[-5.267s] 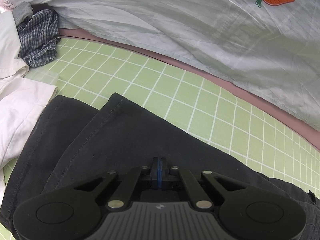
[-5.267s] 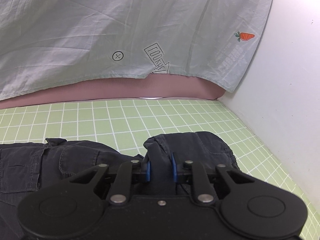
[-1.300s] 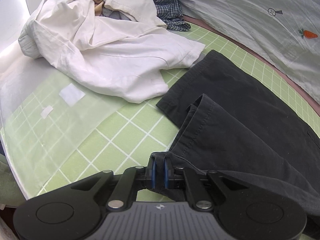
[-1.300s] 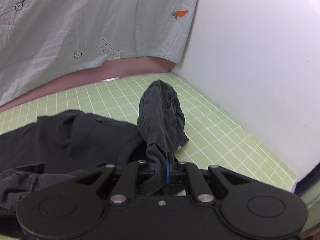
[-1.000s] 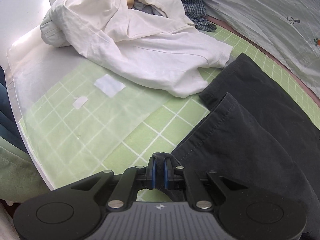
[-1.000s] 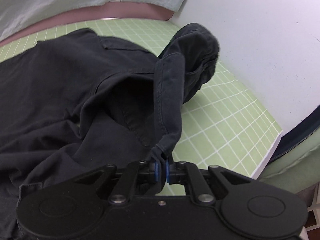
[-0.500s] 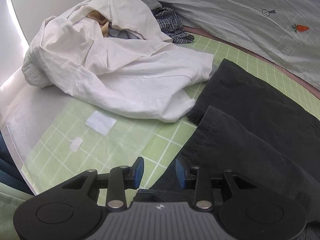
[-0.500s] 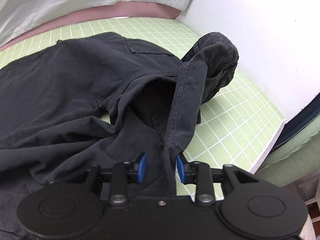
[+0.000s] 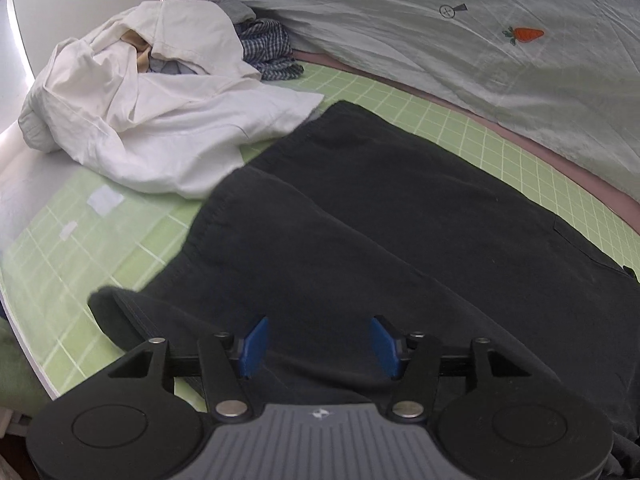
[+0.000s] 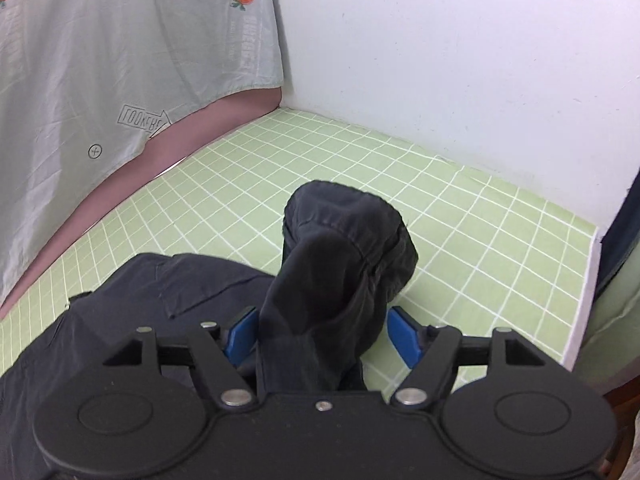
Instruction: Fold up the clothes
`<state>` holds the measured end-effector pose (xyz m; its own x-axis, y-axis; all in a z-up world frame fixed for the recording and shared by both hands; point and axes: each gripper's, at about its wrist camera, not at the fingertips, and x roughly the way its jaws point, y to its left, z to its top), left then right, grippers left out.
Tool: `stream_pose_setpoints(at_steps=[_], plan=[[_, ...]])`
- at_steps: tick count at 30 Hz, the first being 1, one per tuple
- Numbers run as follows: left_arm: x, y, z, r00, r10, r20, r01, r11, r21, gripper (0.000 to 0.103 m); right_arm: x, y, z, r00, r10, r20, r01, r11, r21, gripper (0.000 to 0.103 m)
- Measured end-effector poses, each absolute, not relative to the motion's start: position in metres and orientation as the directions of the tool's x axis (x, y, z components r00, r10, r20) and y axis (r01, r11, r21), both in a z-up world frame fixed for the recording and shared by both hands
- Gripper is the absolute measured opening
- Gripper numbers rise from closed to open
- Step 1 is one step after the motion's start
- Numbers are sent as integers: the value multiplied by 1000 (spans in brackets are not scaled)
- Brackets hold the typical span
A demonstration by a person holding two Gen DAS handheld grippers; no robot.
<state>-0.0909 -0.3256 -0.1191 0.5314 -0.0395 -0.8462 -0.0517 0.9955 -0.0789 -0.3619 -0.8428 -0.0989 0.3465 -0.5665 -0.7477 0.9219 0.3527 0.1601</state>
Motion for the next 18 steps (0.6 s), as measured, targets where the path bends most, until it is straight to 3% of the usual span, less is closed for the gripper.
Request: stream_pose_setpoints(at_steps=[10, 15, 18], plan=[[-123, -414, -164, 411, 45, -910, -99, 995, 4, 59, -373, -927, -161, 371, -335, -866, 924, 226, 308, 74], [-113, -418, -170, 382, 67, -922, -135, 991, 16, 59, -368, -947, -173, 492, -302, -816, 869, 225, 440, 17], [-108, -420, -173, 370, 69, -926, -130, 991, 21, 60, -353, -951, -163, 564, -324, -760, 826, 240, 510, 15]])
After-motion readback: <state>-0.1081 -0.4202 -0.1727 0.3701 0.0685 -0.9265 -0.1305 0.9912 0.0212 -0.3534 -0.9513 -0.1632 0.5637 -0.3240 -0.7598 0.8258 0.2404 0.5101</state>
